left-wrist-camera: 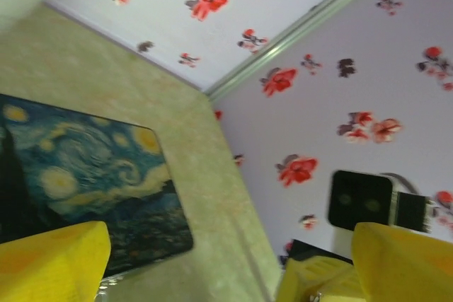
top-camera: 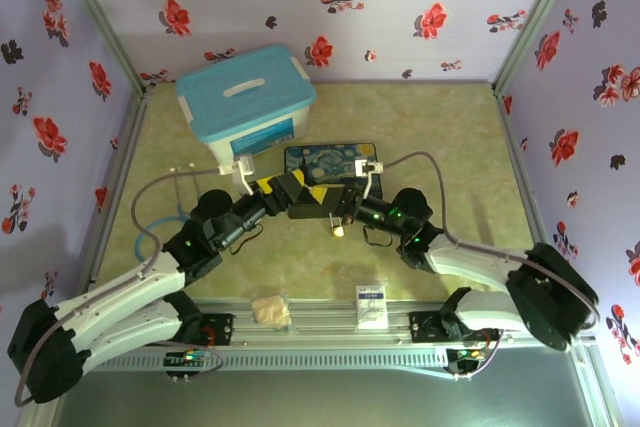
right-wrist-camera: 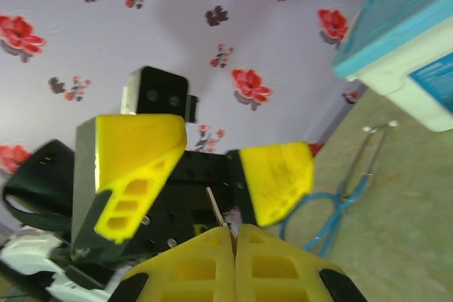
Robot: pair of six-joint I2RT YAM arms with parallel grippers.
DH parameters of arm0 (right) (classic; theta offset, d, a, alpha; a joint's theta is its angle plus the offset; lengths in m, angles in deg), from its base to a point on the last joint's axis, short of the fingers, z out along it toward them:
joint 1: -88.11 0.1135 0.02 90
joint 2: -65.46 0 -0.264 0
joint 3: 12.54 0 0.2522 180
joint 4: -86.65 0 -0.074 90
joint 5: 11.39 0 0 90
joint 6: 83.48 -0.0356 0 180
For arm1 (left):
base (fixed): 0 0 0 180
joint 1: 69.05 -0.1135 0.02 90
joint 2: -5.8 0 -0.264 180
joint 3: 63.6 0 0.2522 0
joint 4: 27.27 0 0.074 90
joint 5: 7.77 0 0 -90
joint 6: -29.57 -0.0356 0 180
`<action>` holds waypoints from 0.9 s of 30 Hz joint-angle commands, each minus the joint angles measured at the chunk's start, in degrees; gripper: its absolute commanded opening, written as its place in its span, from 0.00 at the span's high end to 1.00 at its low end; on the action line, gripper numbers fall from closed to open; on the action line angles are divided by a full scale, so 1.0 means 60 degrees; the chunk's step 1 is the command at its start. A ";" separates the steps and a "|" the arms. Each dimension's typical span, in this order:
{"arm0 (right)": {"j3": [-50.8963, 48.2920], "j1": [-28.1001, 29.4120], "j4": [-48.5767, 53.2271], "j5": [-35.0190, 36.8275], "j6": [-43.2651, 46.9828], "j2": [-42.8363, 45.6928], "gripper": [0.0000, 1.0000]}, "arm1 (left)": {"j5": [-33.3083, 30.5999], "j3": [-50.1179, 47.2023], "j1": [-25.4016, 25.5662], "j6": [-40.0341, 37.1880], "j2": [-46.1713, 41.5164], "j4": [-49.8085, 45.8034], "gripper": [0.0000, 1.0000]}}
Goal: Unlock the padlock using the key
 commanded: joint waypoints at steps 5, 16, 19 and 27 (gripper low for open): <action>0.0306 -0.0362 0.5841 0.1448 0.2029 0.1824 1.00 | -0.0402 0.0270 -0.0063 0.0133 0.0711 -0.2348 0.00; -0.0276 -0.1876 0.9646 0.1604 0.2407 0.3812 1.00 | -0.0152 0.0761 0.1174 0.0206 0.3921 -0.1539 0.04; -0.0538 -0.1943 0.9919 0.1545 0.2340 0.4260 1.00 | -0.0145 0.1069 0.1490 -0.0029 0.4788 -0.1154 0.06; -0.0960 -0.1965 1.0520 0.1512 0.2285 0.4870 1.00 | -0.1337 0.2237 0.2296 -0.0790 0.6627 -0.1532 0.22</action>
